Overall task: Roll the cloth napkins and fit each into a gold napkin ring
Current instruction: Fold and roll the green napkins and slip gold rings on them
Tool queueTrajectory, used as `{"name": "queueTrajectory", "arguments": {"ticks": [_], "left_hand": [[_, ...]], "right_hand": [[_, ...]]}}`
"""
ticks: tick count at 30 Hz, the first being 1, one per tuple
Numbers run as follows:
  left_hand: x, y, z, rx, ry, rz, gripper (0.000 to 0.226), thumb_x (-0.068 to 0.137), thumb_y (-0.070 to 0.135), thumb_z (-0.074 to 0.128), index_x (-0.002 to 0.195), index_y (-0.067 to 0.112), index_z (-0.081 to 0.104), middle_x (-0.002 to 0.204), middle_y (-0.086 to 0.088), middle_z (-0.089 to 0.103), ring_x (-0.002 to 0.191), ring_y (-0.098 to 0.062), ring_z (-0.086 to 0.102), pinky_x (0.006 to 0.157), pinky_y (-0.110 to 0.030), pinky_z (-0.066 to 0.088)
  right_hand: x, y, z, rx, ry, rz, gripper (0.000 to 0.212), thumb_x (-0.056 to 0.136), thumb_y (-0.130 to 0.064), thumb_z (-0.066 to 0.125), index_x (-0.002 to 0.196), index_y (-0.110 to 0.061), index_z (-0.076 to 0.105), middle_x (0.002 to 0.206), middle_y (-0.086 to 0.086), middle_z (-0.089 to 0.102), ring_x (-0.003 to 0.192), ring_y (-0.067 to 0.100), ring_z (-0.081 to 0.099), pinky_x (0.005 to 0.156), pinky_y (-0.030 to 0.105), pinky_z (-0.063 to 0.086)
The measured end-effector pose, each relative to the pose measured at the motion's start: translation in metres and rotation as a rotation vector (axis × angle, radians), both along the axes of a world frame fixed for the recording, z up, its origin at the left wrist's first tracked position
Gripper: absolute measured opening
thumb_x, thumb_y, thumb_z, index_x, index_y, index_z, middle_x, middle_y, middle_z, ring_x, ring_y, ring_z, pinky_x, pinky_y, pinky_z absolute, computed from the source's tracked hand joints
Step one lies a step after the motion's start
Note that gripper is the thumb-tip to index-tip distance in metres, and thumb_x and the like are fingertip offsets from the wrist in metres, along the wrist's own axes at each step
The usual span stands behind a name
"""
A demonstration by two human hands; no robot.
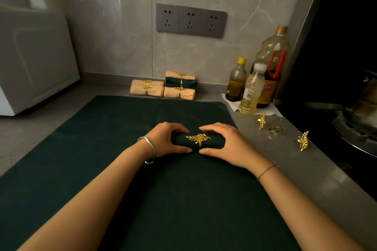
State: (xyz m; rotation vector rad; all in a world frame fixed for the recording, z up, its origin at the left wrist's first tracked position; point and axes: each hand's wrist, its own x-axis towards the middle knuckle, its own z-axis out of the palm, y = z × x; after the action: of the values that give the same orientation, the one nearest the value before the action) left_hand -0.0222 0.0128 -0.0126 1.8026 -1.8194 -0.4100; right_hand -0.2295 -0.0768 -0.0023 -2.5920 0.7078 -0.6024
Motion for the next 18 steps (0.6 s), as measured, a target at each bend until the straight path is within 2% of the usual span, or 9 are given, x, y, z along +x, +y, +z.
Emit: {"name": "queueTrajectory", "arguments": {"ticks": [3, 6, 8, 10, 14, 18], "left_hand": [[-0.0012, -0.0006, -0.0013, -0.013, 0.038, 0.0, 0.045, 0.072, 0.037, 0.077, 0.112, 0.032, 0.056, 0.108, 0.015, 0.059, 0.095, 0.0, 0.057, 0.082, -0.013, 0.048], [-0.0017, -0.0004, -0.0007, -0.005, 0.05, -0.001, 0.04, 0.073, 0.034, 0.077, 0.108, 0.033, 0.056, 0.103, 0.016, 0.059, 0.09, 0.001, 0.057, 0.075, -0.011, 0.048], [-0.0015, -0.0009, -0.0002, 0.003, 0.056, 0.002, 0.039, 0.074, 0.033, 0.076, 0.108, 0.032, 0.056, 0.103, 0.014, 0.061, 0.089, 0.0, 0.059, 0.075, -0.014, 0.05], [-0.0015, -0.0015, -0.0008, 0.009, 0.057, 0.005, 0.04, 0.074, 0.033, 0.076, 0.108, 0.031, 0.057, 0.105, 0.009, 0.063, 0.09, -0.004, 0.061, 0.079, -0.021, 0.054], [-0.0023, -0.0005, -0.0008, 0.007, 0.043, 0.019, 0.043, 0.073, 0.034, 0.077, 0.11, 0.029, 0.057, 0.106, 0.007, 0.064, 0.092, -0.008, 0.062, 0.083, -0.03, 0.055], [-0.0057, 0.0031, 0.0037, 0.04, 0.031, 0.027, 0.046, 0.073, 0.036, 0.076, 0.114, 0.031, 0.055, 0.111, 0.006, 0.061, 0.093, -0.007, 0.06, 0.083, -0.026, 0.054]], "right_hand": [[0.0108, 0.0038, 0.0019, -0.135, 0.035, -0.004, 0.052, 0.074, -0.044, 0.074, 0.122, -0.034, 0.057, 0.114, -0.02, 0.054, 0.108, 0.0, 0.042, 0.096, 0.012, 0.02], [0.0124, 0.0015, -0.0008, -0.11, 0.013, -0.007, 0.045, 0.073, -0.042, 0.075, 0.115, -0.032, 0.062, 0.114, -0.017, 0.06, 0.106, 0.003, 0.048, 0.1, 0.021, 0.031], [0.0114, -0.0009, -0.0022, -0.067, 0.009, -0.013, 0.043, 0.072, -0.041, 0.076, 0.112, -0.033, 0.063, 0.11, -0.017, 0.062, 0.104, 0.005, 0.052, 0.095, 0.027, 0.042], [0.0099, -0.0027, -0.0024, -0.014, 0.01, -0.01, 0.042, 0.072, -0.039, 0.077, 0.11, -0.034, 0.062, 0.108, -0.017, 0.062, 0.099, 0.002, 0.055, 0.089, 0.026, 0.047], [0.0084, -0.004, -0.0019, 0.026, 0.019, -0.008, 0.042, 0.072, -0.038, 0.077, 0.111, -0.035, 0.061, 0.111, -0.014, 0.062, 0.098, 0.001, 0.057, 0.087, 0.023, 0.048], [0.0075, -0.003, -0.0017, 0.037, 0.033, -0.015, 0.049, 0.072, -0.04, 0.077, 0.117, -0.036, 0.058, 0.117, -0.016, 0.059, 0.104, 0.001, 0.054, 0.091, 0.025, 0.047]]}}
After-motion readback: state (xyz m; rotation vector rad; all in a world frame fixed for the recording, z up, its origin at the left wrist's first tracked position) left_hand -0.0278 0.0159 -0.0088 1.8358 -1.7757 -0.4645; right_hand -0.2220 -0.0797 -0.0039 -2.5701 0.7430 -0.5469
